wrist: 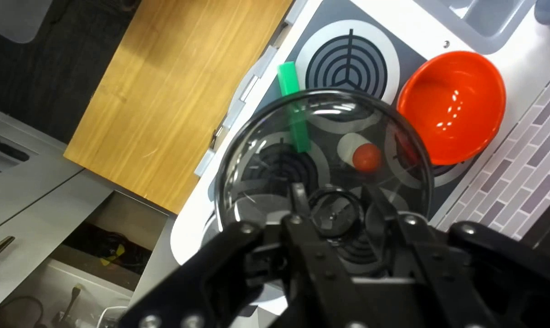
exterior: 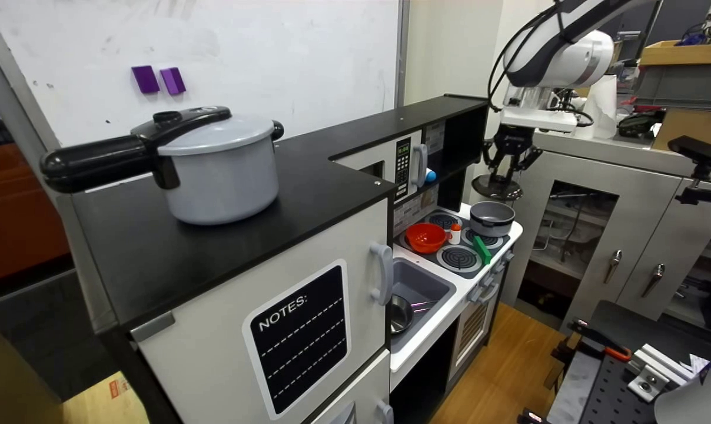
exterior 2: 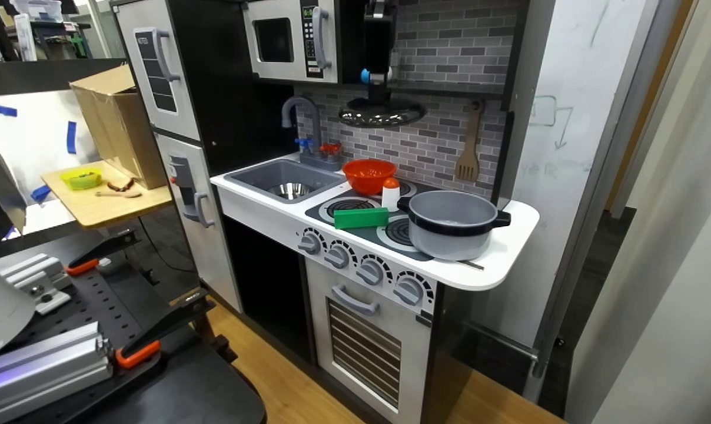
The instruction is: Put the lid on the pot
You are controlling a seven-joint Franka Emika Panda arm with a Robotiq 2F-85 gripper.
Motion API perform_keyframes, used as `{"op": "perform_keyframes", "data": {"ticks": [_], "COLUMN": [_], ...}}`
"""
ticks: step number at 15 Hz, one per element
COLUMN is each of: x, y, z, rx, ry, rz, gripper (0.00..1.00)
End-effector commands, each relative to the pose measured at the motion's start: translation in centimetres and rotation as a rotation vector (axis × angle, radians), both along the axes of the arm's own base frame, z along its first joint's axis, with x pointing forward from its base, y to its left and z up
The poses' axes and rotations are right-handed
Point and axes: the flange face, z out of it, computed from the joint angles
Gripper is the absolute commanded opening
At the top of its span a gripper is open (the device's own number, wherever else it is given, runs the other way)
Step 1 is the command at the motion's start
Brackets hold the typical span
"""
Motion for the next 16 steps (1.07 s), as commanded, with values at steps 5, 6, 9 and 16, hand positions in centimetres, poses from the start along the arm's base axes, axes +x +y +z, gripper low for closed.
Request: {"op": "perform_keyframes", "data": {"ticks": [5,6,9,16], "x": [4.0,4.0,4.1,4.6], "y": [-0.4,-1.2,-2.7,-3.6], "z": [-3.4,-3.4,-3.4,-4.2], "rx": [-0.133,-0.142,-0.143,-0.120], "ry": [0.056,0.058,0.056,0.060], "rz": [-0.094,-0.106,-0.130,-0.162], "gripper": [0.08,0.08,0.08,0.08]}}
